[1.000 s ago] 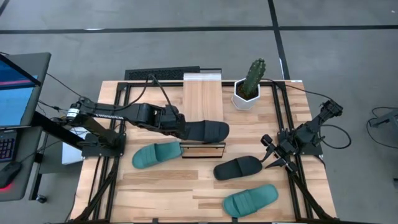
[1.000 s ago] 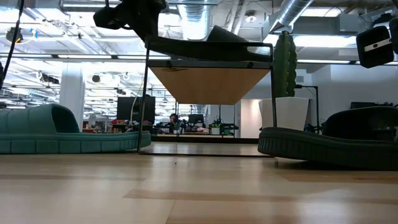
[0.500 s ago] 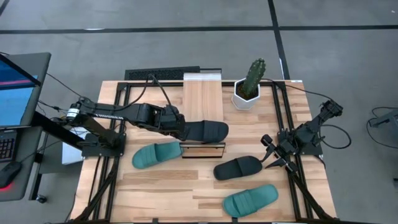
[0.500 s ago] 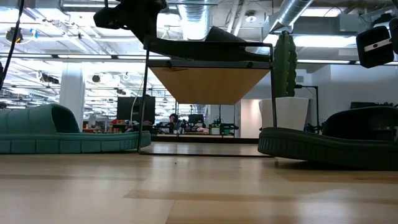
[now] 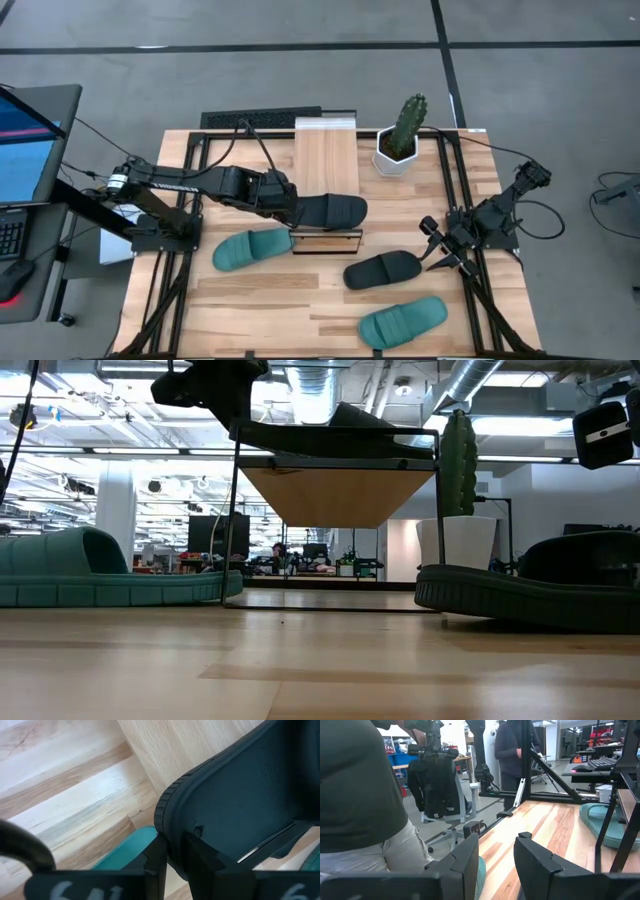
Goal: Pick and place slides into the shelf
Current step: Put the left black slipper on the shelf, then put the black slipper on the shelf
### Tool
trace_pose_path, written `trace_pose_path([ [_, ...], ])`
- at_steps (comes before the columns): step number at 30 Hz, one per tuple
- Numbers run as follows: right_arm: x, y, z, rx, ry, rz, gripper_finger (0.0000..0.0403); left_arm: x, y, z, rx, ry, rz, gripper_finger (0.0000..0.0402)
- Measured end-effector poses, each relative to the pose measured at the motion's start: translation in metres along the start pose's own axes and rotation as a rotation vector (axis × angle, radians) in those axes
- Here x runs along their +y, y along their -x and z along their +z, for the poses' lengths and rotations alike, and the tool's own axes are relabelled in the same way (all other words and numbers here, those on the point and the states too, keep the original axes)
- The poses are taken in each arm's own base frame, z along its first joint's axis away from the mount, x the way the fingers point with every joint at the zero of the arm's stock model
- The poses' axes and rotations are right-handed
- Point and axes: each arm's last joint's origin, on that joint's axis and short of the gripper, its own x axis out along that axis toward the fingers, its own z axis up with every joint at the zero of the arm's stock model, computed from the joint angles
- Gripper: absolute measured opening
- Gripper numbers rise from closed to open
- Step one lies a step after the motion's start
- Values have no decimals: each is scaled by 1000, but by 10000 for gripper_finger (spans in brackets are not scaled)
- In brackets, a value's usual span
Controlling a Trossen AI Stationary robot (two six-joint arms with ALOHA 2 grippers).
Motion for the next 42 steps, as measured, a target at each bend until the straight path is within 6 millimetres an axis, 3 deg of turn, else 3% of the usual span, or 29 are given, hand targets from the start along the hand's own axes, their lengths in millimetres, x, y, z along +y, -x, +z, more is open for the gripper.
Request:
trace_pose_path([
  [14, 0, 0, 0, 0, 0, 0, 113, 0, 0, 0, -4, -25, -3, 146],
  [24, 0, 0, 0, 0, 0, 0, 113, 1, 4, 2, -47, -114, 9, 157],
  [27, 0, 0, 0, 0, 0, 0, 113, 1, 23, 1, -180, -139, 4, 158],
  [33, 0, 0, 0, 0, 0, 0, 113, 4, 83, -11, -581, -200, -80, 158],
  [38, 0, 0, 0, 0, 0, 0, 113, 3, 125, -41, -819, -310, -172, 158],
  [42, 0, 0, 0, 0, 0, 0, 113, 6, 137, -72, -880, -391, -200, 158],
])
